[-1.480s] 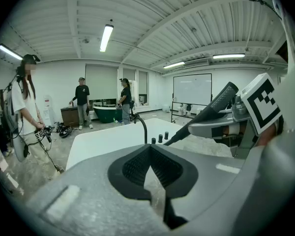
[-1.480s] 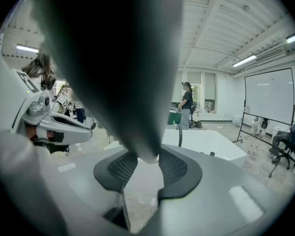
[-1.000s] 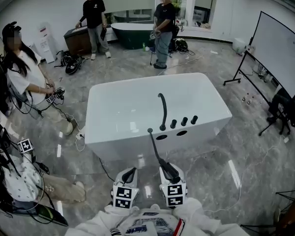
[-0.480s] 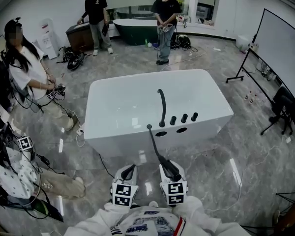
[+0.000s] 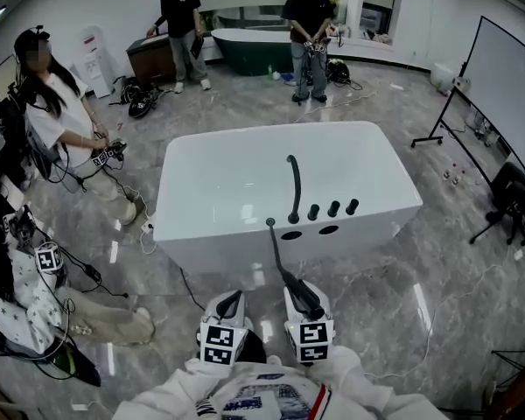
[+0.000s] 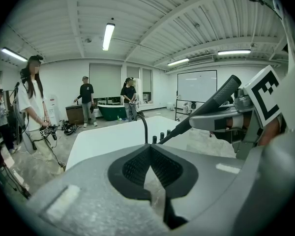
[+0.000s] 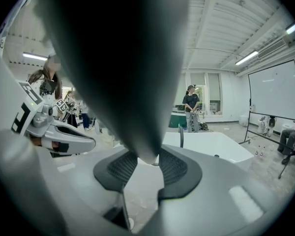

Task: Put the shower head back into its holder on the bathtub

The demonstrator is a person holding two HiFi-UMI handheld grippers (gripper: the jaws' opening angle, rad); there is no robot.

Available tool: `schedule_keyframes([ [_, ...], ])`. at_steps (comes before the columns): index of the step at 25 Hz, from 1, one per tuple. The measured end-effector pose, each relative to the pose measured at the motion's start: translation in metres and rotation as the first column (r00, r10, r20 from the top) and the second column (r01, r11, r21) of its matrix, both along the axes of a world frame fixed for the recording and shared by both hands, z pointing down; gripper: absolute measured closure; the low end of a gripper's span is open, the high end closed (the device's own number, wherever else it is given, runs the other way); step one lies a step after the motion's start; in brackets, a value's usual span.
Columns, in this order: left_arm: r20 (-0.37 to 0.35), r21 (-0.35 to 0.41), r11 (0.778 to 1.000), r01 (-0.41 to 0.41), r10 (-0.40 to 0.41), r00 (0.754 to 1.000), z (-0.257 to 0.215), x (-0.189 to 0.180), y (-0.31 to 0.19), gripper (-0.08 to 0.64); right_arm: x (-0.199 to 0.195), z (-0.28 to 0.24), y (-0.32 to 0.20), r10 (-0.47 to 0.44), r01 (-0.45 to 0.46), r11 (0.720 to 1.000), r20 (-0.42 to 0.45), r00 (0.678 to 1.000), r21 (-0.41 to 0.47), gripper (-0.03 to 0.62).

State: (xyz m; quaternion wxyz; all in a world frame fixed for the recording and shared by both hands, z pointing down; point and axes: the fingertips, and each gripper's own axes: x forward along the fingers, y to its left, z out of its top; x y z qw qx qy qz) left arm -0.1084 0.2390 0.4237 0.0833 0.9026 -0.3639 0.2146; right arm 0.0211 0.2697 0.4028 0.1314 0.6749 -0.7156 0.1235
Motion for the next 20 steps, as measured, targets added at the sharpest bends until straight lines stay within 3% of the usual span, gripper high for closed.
schedule_keyframes([
  [20, -0.006, -0.029, 0.998, -0.048, 0.048, 0.999, 0.013, 0.025, -0.065, 0.558, 0.007, 0.008, -0.061, 0.003, -0.003, 1.0, 0.003, 1.0, -0.011, 0.456],
])
